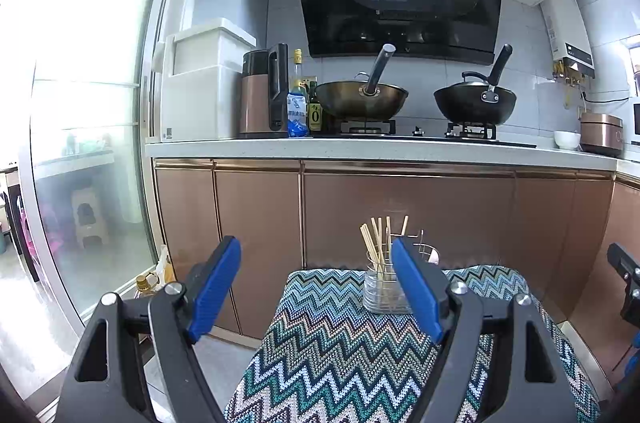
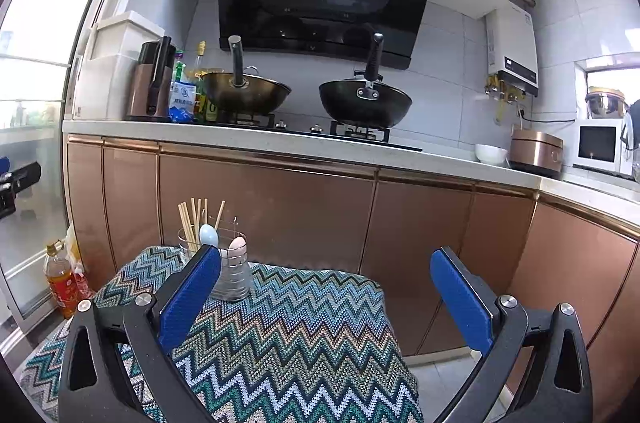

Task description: Organize utensils

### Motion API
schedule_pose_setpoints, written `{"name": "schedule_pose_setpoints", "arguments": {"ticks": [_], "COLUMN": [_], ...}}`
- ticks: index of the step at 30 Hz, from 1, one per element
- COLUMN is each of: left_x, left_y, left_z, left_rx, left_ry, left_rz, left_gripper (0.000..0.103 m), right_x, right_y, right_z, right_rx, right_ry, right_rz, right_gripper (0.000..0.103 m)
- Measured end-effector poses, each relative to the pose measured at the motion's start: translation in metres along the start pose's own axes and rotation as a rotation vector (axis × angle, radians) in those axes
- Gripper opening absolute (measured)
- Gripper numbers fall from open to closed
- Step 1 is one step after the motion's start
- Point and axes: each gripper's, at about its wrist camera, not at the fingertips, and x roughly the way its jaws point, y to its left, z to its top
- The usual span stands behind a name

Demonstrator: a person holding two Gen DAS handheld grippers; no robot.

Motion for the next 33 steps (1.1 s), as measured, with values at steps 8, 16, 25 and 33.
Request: {"name": "schedule_pose_setpoints", "arguments": {"ticks": [8, 16, 25, 33], "left_x": [0.0, 0.0, -0.004, -0.008], "left_y": [-0.002, -0.002, -0.003, -0.002], "left_z": [0.001, 0.002, 0.005, 0.006], "left_rx": [0.0, -0.021, -0.026, -0.035], "left_ry": [0.002, 0.002, -0.021, -0.034], "left_rz": [0.018, 0.043, 0.065, 0.078], "left_gripper": [0.076, 0.076, 0.076, 0.076], "right_x": [-0.008, -0.012, -0.015, -0.019], "right_y": [0.001, -0.011, -0.018, -0.018], "right_z": [0.004, 0.004, 0.006, 0.008], "right_rx": [-0.008, 0.016, 0.034, 0.037], "right_ry": [-0.029, -0.052, -0.068, -0.083], "right_rz": [-0.014, -0.04, -0.065, -0.071], "right_gripper": [0.103, 0.103, 0.103, 0.103]}}
